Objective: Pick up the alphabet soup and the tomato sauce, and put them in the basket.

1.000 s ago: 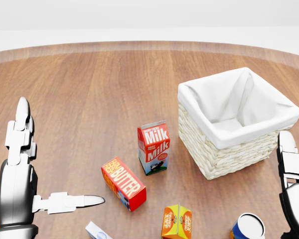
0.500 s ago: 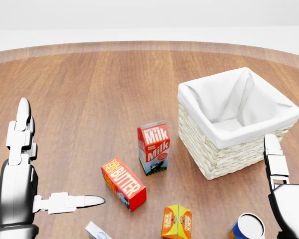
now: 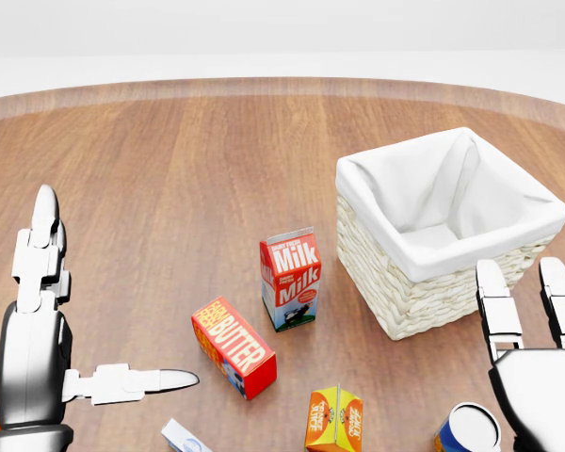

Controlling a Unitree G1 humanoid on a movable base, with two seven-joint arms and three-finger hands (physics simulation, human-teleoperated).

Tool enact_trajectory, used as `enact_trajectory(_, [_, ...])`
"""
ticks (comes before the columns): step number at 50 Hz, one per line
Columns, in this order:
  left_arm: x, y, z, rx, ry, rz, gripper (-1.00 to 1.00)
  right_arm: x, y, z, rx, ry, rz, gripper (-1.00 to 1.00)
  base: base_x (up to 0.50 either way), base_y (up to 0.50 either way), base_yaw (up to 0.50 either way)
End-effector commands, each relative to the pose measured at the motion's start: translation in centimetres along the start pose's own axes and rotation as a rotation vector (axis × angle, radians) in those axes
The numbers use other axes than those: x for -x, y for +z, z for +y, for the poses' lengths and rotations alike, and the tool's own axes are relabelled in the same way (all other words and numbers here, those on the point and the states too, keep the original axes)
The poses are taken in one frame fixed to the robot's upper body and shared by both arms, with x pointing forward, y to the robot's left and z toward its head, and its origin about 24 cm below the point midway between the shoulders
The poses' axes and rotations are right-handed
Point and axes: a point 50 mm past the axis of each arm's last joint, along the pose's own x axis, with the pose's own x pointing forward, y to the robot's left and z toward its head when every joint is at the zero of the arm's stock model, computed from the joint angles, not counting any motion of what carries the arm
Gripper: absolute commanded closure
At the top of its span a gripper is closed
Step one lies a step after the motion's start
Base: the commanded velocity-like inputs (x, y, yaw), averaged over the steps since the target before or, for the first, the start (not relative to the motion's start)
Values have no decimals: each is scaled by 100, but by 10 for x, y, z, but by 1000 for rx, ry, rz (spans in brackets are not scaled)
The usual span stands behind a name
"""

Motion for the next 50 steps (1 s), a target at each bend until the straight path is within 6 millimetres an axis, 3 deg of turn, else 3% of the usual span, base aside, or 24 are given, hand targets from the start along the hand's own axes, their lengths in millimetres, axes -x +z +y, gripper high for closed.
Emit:
enact_trajectory(1, [0, 1, 0, -1, 0, -3, -100, -1, 4, 5, 11, 2, -25, -100, 0, 0, 0])
enact_trajectory(50, [0, 1, 0, -1, 0, -3, -100, 2, 19, 20, 23, 16, -105, -100, 0, 0, 0])
